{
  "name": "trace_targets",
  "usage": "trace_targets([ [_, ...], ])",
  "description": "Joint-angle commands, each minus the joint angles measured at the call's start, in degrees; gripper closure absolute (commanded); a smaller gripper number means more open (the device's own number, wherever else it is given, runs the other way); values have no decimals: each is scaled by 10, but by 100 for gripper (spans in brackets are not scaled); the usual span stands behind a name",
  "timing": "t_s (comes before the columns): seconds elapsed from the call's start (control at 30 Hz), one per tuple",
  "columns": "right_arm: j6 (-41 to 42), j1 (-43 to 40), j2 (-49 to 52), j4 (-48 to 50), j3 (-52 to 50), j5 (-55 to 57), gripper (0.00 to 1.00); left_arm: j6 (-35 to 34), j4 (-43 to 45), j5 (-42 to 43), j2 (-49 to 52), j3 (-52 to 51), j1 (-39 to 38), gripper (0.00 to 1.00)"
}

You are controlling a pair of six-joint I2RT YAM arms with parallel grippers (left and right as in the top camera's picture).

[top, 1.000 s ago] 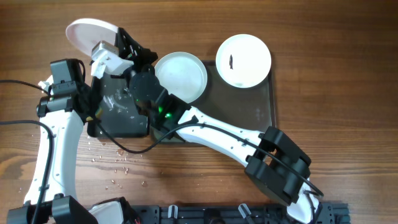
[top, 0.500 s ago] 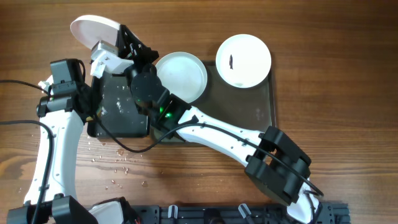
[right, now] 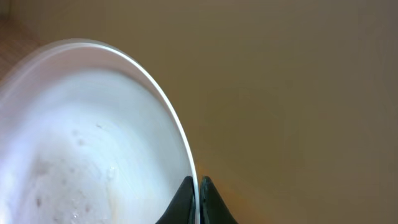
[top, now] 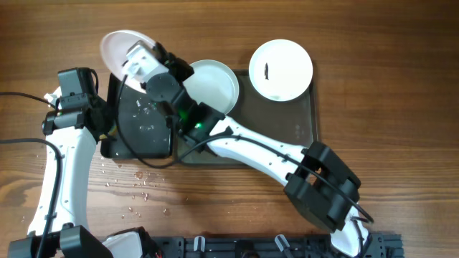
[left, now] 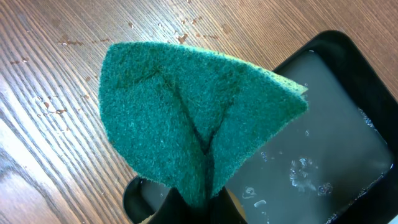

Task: Clean dirty plates on tray and stack at the side
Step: 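Tilt the plate over the black water tray with the right gripper, then carry the plate right toward the upper-right plate with the right gripper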

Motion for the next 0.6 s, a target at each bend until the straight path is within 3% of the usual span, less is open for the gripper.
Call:
trace_targets([
  [0.0,228,-19,2,-117,7,-76,96,-7,1,3,-12,-1,2,96],
  [0.13,367,-40,-16,-211,7,-140,96,-5,2,9,-12,-1,2,96],
  [0.23,423,-63,-48,-257,7,-230,96,-5,2,10,-12,-1,2,96],
  [0.57,483,-208,-109,-392,7,-415,96,1,6,23,-12,-1,1,96],
])
